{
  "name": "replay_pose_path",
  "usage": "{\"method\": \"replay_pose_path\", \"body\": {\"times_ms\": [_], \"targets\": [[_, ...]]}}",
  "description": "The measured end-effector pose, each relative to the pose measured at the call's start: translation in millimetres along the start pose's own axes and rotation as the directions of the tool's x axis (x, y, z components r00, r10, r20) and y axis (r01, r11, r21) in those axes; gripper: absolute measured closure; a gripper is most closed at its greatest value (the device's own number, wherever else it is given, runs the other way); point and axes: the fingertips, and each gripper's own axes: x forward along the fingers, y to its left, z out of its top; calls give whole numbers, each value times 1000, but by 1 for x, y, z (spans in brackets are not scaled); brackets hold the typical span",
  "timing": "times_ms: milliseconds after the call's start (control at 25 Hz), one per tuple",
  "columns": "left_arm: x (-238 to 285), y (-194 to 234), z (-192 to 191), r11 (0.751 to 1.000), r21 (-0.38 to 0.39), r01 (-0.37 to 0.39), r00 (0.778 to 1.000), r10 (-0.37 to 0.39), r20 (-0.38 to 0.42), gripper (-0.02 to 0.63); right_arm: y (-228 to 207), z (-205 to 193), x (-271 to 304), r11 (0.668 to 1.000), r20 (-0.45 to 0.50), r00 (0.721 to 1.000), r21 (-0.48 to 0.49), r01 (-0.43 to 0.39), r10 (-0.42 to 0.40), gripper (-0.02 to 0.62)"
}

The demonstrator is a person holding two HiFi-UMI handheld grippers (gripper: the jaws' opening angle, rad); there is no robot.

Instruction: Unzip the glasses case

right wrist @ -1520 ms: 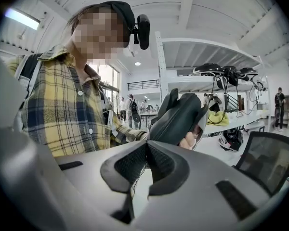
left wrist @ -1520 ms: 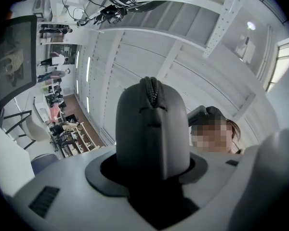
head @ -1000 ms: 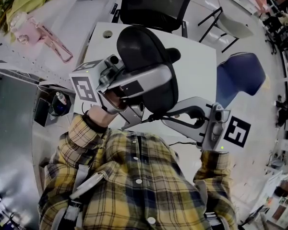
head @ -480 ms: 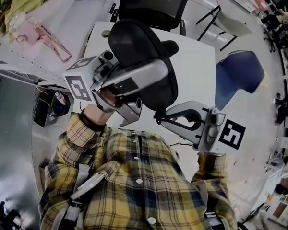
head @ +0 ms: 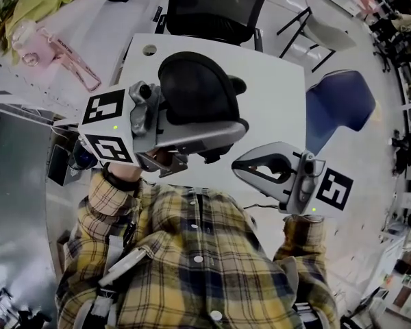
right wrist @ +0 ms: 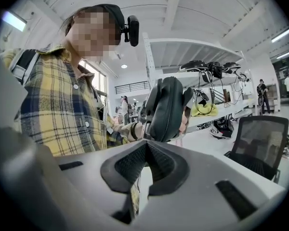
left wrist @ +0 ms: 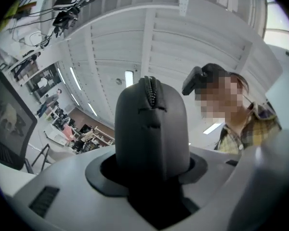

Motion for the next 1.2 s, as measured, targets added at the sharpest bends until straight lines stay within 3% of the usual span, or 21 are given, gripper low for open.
{"method": "replay_pose_path", "body": {"times_ms": [160, 320, 600, 760, 880, 1200], "targets": [[-3, 2, -19, 990, 119, -77, 989, 91, -117, 357, -5, 1, -5, 999, 11, 999, 14, 31, -32, 597], [-11, 8, -36, 959, 242, -146, 957, 199, -211, 357, -10, 3, -10, 997, 34, 997, 30, 67, -68, 597], [-26, 19, -56, 921, 320, -221, 920, 306, -245, 357, -23, 5, -16, 985, 94, 981, 50, 168, -172, 597], [-33, 24, -66, 902, 344, -260, 906, 352, -237, 357, -41, 8, -19, 959, 150, 948, 70, 274, -282, 597], [-39, 26, -72, 903, 330, -276, 905, 359, -227, 358, -51, 7, -22, 937, 171, 922, 109, 332, -346, 597], [-50, 33, -85, 891, 338, -304, 885, 396, -247, 358, -79, 8, -23, 847, 186, 828, 177, 501, -529, 597]]}}
